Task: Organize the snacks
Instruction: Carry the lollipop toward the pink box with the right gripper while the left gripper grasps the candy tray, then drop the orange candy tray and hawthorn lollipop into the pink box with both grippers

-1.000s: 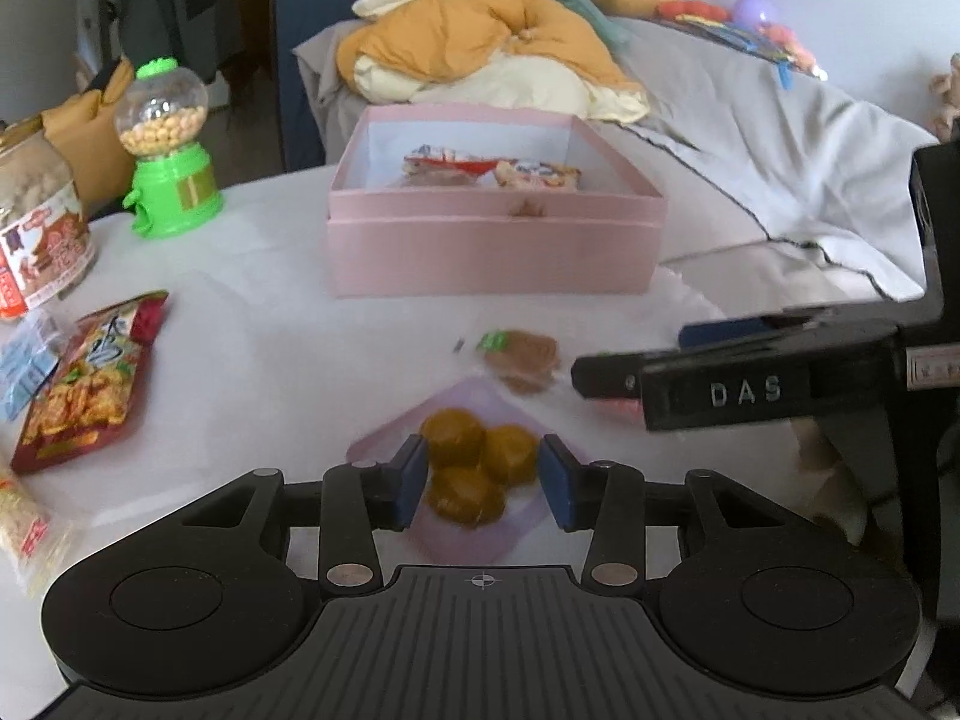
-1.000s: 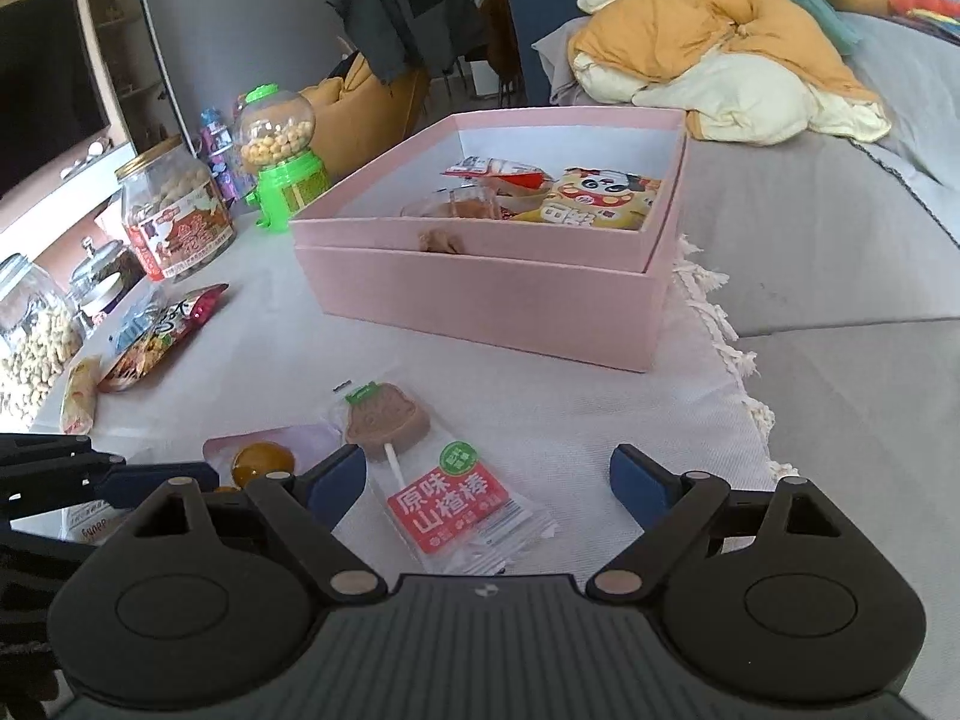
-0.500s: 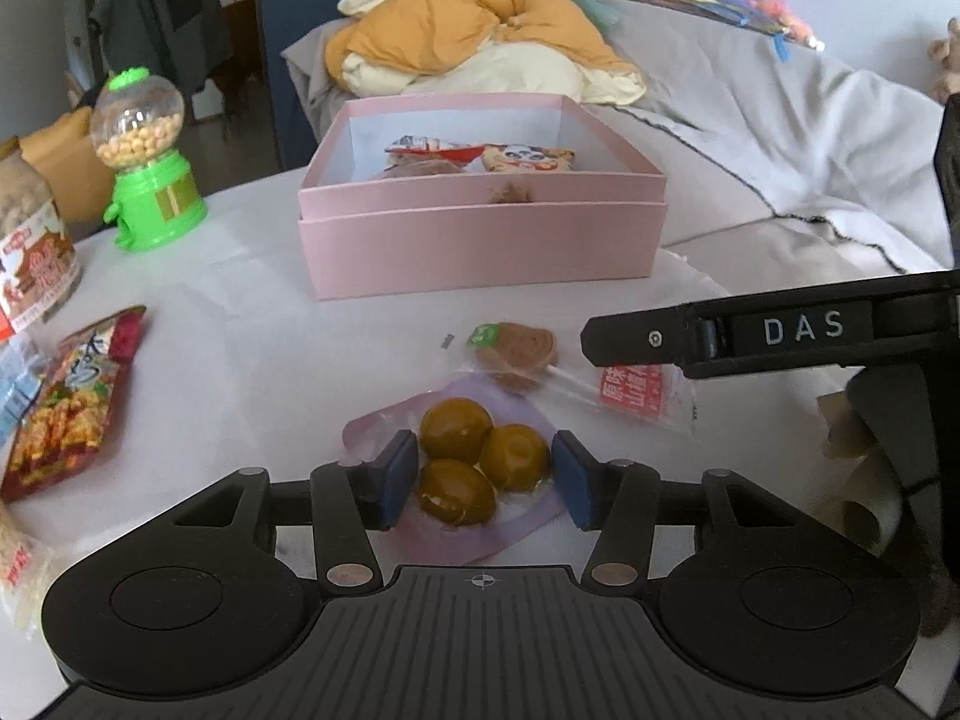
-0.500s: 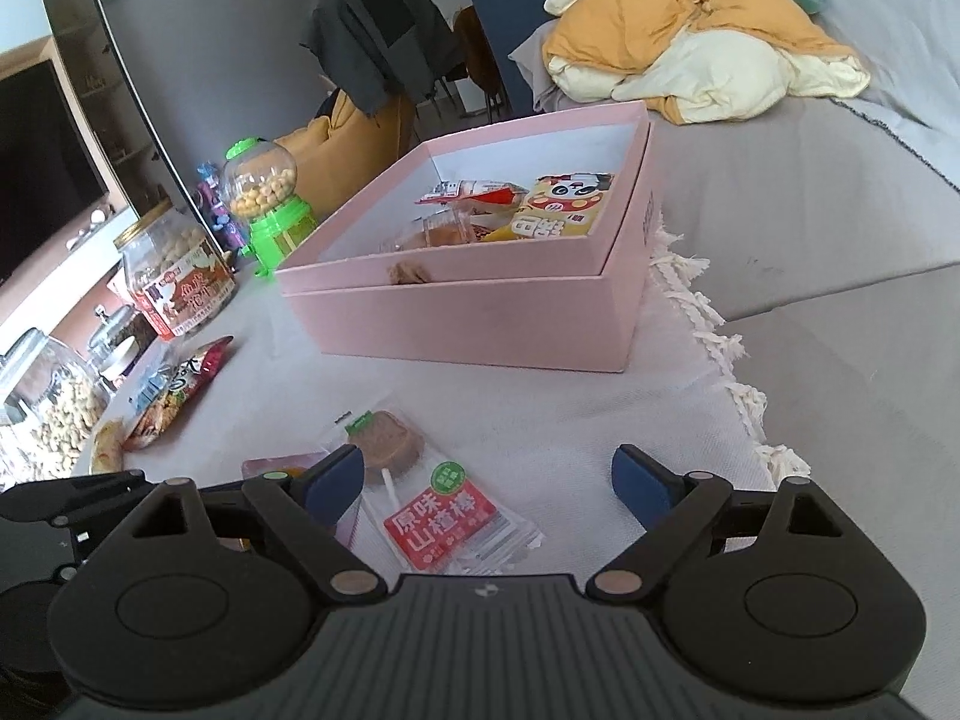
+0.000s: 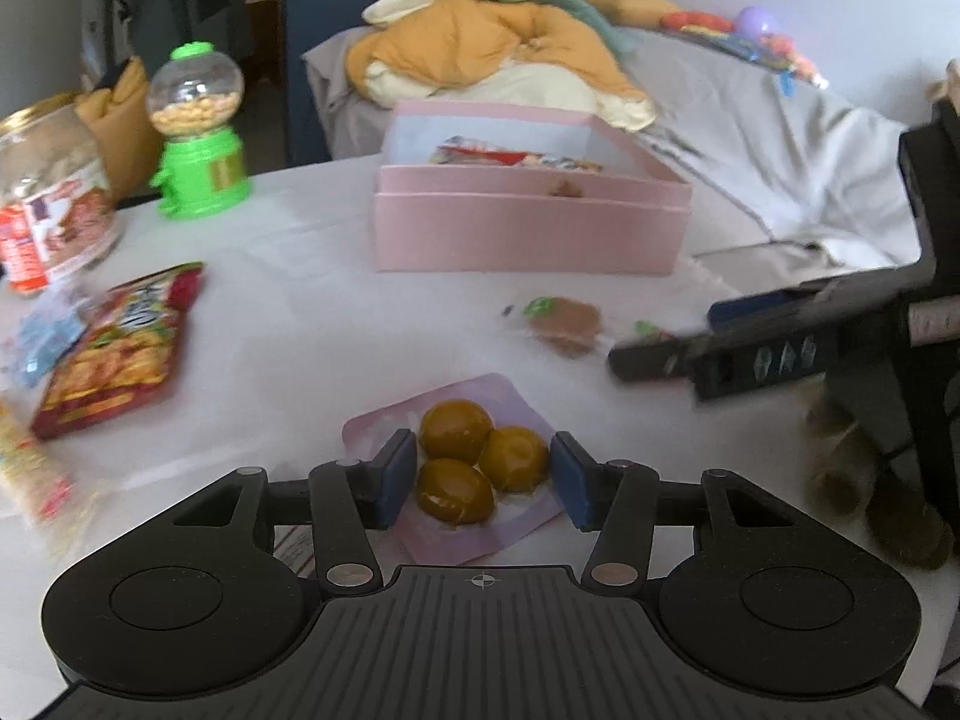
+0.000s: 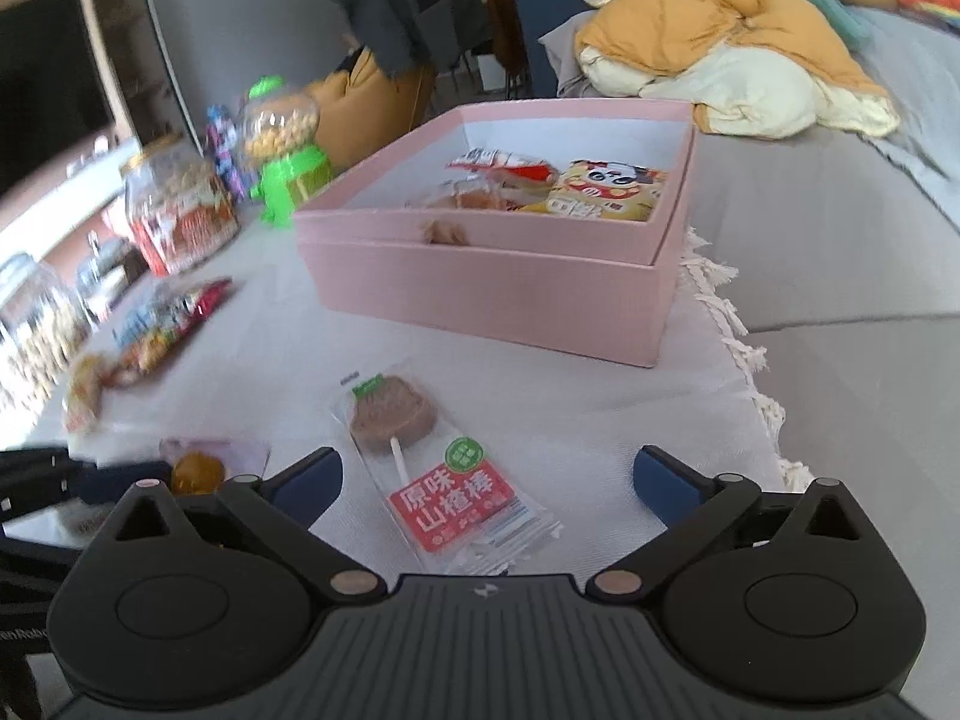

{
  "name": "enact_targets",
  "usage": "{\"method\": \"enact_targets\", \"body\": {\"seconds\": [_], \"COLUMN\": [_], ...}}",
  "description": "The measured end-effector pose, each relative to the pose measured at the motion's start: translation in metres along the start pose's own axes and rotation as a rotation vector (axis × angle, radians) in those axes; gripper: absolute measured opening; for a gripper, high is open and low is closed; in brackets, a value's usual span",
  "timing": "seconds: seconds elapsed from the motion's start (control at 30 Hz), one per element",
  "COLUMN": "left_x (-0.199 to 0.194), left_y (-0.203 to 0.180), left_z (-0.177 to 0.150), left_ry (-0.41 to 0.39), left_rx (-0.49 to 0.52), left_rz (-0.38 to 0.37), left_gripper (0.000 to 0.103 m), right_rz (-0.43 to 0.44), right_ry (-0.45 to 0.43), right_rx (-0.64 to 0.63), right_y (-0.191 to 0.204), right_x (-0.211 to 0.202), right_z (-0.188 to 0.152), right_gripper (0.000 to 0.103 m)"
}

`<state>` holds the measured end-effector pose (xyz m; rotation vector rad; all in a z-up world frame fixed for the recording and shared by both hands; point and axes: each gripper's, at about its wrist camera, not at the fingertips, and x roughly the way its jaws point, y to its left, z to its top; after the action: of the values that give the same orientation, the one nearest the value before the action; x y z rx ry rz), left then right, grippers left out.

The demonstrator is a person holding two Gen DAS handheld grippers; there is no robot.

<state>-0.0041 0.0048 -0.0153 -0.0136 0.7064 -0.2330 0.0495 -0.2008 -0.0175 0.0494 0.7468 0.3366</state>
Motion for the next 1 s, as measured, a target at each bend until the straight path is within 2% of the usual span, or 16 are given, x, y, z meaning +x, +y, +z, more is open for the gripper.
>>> {"method": "enact_targets", "body": {"seconds": [0.17,0.27,0.33,0.43,0.47,0.5,0.53,0.57,0.6,0.83,1.0], "left_x": [0.003,0.002,0.002,0.002,0.002,0.002,0.003,0.003,0.004,0.005,0.004], "left_y": [0.000,0.004,0.003,-0.001,-0.002,-0.004,-0.006,-0.008,-0.009,-0.007,-0.006], "left_z": [-0.003,-0.004,-0.005,-0.006,-0.006,-0.005,-0.005,-0.004,-0.004,-0.003,-0.002], "left_ry": [-0.034,-0.043,-0.047,-0.049,-0.048,-0.047,-0.045,-0.042,-0.039,-0.031,-0.024], "left_rx": [-0.011,-0.031,-0.027,-0.006,0.003,0.012,0.024,0.036,0.046,0.044,0.049], "left_rz": [-0.020,-0.039,-0.037,-0.018,-0.011,-0.004,0.004,0.013,0.018,0.008,0.000], "left_gripper": [0.055,0.055,0.055,0.055,0.055,0.055,0.055,0.055,0.056,0.056,0.056], "right_rz": [-0.077,-0.048,0.003,0.013,-0.021,-0.040,-0.034,-0.013,-0.011,-0.026,-0.023], "right_ry": [0.058,0.098,0.121,0.120,0.117,0.116,0.111,0.118,0.124,0.128,0.097], "right_rx": [-0.164,-0.189,-0.195,-0.170,-0.190,-0.218,-0.246,-0.278,-0.290,-0.228,-0.188], "right_y": [0.020,0.018,0.018,0.022,0.028,0.035,0.041,0.048,0.051,0.032,0.018], "right_x": [0.007,0.010,0.016,0.028,0.032,0.033,0.031,0.026,0.022,-0.010,-0.036], "right_z": [-0.002,0.007,0.018,0.030,0.031,0.032,0.031,0.031,0.031,0.018,0.006], "right_gripper": [0.103,0.103,0.102,0.094,0.088,0.076,0.055,0.044,0.040,0.038,0.038]}}
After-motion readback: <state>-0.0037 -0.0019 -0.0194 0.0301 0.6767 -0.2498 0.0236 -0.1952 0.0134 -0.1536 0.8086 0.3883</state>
